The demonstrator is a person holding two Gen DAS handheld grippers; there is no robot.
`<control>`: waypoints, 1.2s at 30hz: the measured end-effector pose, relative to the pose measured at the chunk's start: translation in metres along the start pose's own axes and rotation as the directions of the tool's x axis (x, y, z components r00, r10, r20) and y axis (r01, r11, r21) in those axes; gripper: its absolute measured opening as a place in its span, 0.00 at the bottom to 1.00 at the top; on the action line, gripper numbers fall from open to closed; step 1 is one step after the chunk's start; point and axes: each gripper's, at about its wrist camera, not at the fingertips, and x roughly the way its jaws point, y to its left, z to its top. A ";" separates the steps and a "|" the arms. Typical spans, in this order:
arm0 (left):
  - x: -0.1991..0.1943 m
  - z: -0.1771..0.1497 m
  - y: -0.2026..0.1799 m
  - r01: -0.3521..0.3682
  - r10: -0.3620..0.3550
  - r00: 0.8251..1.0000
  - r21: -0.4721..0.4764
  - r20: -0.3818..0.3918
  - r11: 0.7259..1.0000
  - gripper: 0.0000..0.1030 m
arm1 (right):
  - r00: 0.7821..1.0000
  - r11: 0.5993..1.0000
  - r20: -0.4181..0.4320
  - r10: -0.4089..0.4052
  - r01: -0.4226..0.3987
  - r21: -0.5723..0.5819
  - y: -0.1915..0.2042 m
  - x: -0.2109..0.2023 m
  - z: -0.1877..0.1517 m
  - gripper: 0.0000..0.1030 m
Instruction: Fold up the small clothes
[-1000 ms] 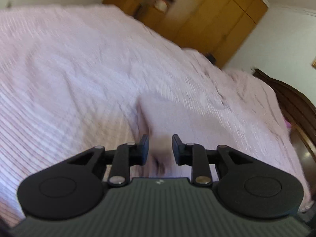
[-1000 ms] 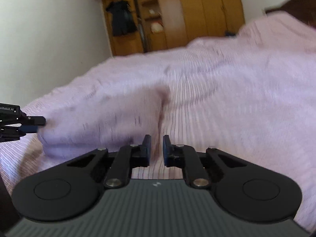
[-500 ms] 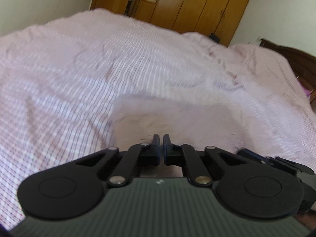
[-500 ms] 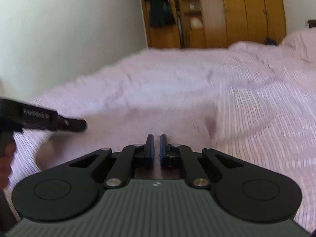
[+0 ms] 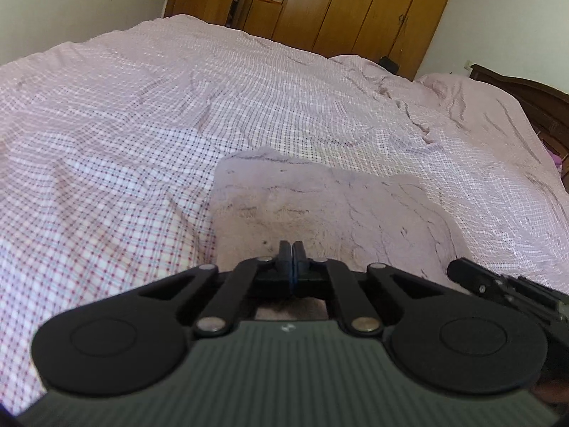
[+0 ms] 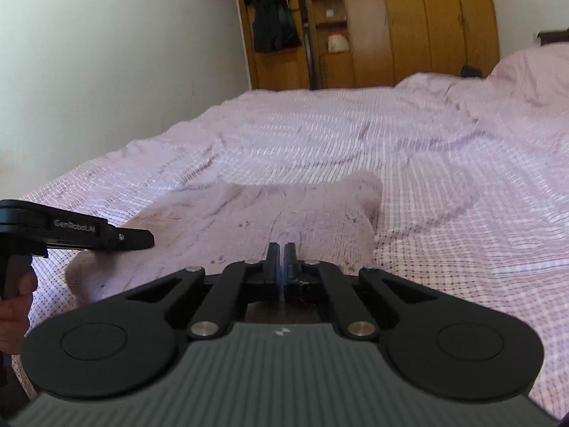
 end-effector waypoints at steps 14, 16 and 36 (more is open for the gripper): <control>-0.036 -0.007 0.059 0.214 -0.202 0.977 -0.267 0.070 0.940 0.03 | 0.992 0.960 0.105 0.069 -0.038 -0.276 0.046 -0.025 -0.027 0.16; -0.058 -0.013 0.068 0.204 -0.183 0.978 -0.273 0.099 0.940 0.06 | 0.989 0.935 0.081 0.126 -0.091 -0.342 0.066 -0.027 -0.031 0.30; -0.058 -0.046 0.087 0.326 -0.332 0.941 -0.412 0.057 0.851 0.86 | 0.983 0.871 0.096 0.157 -0.092 -0.482 0.124 0.013 -0.047 0.24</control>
